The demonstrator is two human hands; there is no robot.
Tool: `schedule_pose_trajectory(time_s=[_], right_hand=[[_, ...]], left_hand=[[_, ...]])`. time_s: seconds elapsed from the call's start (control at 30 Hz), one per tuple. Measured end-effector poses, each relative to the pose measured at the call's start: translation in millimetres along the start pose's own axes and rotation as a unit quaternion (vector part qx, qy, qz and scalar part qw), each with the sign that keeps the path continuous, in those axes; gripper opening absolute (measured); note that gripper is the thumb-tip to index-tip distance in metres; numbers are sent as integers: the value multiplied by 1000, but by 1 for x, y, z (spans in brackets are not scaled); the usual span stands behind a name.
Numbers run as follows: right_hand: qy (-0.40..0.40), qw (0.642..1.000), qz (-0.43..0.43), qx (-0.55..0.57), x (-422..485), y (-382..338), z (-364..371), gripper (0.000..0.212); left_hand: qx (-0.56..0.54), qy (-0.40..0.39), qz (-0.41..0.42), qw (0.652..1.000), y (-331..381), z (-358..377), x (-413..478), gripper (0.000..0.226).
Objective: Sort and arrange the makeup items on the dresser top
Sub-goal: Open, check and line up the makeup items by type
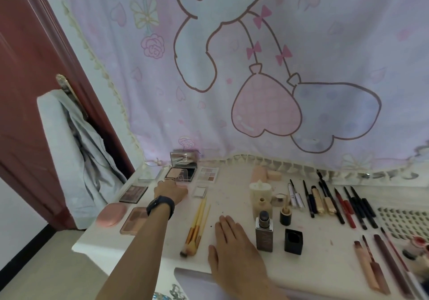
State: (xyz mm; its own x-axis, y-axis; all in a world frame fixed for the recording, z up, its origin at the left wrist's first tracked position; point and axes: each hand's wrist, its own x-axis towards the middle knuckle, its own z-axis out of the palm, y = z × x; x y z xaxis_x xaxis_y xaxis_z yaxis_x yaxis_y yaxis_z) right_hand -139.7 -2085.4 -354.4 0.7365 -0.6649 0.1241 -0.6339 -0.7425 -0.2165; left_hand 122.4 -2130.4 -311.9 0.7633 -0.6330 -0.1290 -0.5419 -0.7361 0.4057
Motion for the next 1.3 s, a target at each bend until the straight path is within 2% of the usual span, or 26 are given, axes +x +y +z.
schedule_pose_trajectory(time_s=[0.2, 0.33, 0.47, 0.53, 0.7, 0.83, 1.07, 1.17, 1.3], right_hand=[[15, 1000, 10, 6, 2, -1, 3, 62], [-12, 1000, -16, 19, 7, 3, 11, 73], [20, 1000, -7, 8, 8, 4, 12, 69], [38, 999, -19, 18, 8, 4, 15, 71], [14, 999, -27, 23, 9, 9, 21, 70], [13, 999, -22, 29, 9, 7, 21, 68], [0, 999, -23, 50, 6, 6, 16, 67], [-2, 998, -23, 55, 5, 7, 15, 66], [9, 998, -22, 56, 5, 7, 15, 66]], left_hand=[[-8, 0, 22, 1000, -3, -6, -7, 51], [-36, 80, 55, 995, -20, -24, -29, 54], [-20, 127, 26, 991, -55, -34, -62, 46], [-11, 125, -8, 992, -70, -37, -78, 50], [7, 111, -51, 992, -97, -30, -109, 74], [16, 87, -57, 994, -102, -25, -115, 72], [-20, 92, -64, 993, -102, -24, -112, 61], [-65, 102, -76, 990, -101, -25, -112, 64], [-241, 122, -93, 958, -100, -31, -122, 73]])
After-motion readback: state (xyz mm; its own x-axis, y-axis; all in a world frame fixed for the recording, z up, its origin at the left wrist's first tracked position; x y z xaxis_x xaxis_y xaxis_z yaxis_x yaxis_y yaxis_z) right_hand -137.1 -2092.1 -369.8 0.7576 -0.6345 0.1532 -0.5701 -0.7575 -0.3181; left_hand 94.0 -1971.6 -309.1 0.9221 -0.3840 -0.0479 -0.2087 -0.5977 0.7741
